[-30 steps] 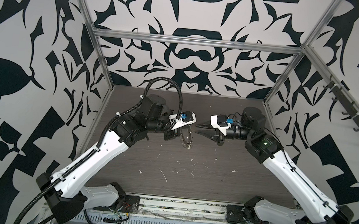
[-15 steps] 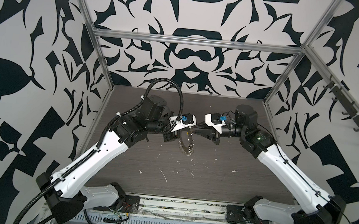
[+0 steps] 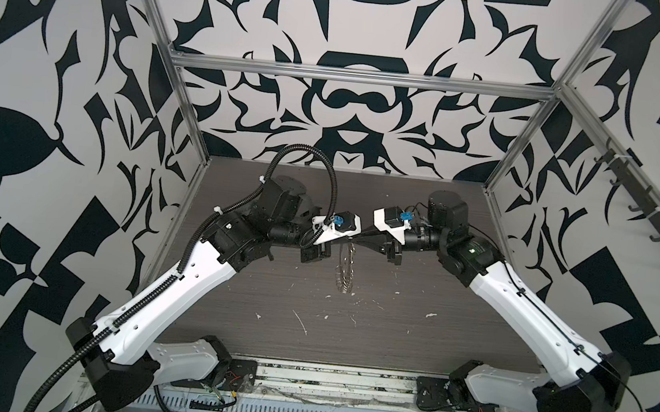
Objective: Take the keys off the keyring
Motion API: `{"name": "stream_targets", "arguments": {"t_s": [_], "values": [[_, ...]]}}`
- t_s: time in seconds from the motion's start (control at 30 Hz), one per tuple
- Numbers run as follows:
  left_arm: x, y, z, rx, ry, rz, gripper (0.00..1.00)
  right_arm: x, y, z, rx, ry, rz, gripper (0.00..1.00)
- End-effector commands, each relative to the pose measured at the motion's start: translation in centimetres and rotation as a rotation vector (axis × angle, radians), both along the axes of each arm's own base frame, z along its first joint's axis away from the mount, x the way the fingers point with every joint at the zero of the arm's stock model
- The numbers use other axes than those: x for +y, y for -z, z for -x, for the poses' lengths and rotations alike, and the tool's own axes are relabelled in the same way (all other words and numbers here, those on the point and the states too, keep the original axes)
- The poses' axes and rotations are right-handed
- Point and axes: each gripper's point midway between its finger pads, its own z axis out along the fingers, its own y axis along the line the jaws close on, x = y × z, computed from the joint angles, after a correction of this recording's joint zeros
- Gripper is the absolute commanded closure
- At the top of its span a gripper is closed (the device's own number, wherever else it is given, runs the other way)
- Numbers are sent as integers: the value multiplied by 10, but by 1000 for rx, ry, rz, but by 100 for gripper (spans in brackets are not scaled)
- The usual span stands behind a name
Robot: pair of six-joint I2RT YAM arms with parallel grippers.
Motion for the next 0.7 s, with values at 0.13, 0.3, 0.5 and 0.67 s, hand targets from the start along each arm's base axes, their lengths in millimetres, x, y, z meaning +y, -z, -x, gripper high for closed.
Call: {"name": "stream_targets", "arguments": {"t_s": [0.13,0.3,0.5,0.67], "values": [[-1,-12,7,-27,33,41,100,2,-16,6,-44,-27,-22,100],[4,-17,4,-44,-23,89,67,-4,-31,13,-107,-25,-96,100],[23,-44,14,-91,-35,258,57,-12,-62,17,-107,11,-274,100],[28,-57,26,-78,-1,339,59,-17,-83,24,-111,4,-388,100]]}}
